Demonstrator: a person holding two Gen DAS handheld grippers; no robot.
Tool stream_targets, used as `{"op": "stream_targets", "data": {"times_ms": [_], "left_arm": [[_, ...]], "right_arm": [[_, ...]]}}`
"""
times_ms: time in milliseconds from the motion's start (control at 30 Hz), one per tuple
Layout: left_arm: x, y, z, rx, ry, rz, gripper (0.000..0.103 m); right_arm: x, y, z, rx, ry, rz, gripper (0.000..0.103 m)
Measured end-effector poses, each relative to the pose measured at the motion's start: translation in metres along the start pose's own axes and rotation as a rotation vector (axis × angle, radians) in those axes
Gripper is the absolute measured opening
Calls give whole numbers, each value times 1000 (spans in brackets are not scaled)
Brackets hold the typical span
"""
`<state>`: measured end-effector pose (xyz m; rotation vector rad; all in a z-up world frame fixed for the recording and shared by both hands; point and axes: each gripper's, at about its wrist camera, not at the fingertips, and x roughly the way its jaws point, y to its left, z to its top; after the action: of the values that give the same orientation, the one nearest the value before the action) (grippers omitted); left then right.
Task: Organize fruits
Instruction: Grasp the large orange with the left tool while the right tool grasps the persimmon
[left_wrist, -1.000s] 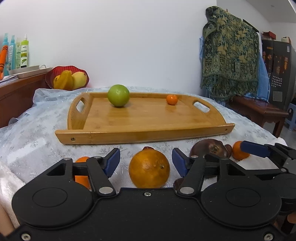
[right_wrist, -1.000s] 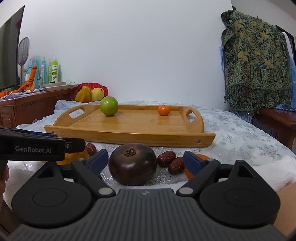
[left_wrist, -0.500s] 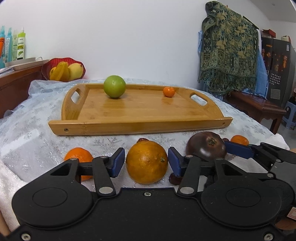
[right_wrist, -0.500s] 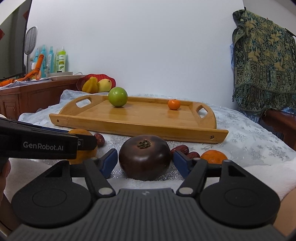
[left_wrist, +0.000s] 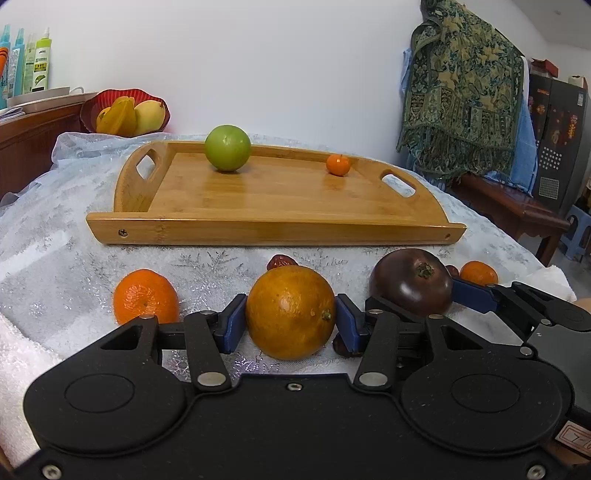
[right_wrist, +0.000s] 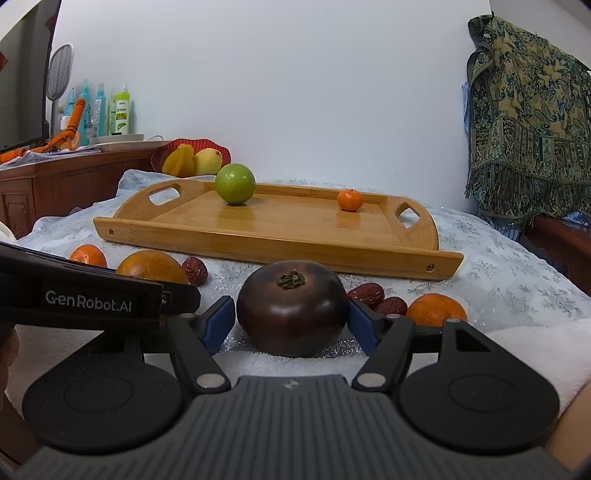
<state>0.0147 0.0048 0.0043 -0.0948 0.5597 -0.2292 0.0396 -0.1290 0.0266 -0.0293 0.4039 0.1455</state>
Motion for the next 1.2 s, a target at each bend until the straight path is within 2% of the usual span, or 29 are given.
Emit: {"op": "stream_targets", "data": {"times_ms": [533,700,800,1200], "left_arm": [[3,-4,-1,17,4,-3,47],[2,-4,1,14,-2,9,47],[1,-3,3,10,-3,18,47],[0,4,26,-11,-63,26,47]], "right_arm": [[11,3,-2,0,20,3,76],[9,3,-2,-2,12,1,66],[8,2,-1,10,11,0,66],[-6,-5,7,40,-40,26,65]]}}
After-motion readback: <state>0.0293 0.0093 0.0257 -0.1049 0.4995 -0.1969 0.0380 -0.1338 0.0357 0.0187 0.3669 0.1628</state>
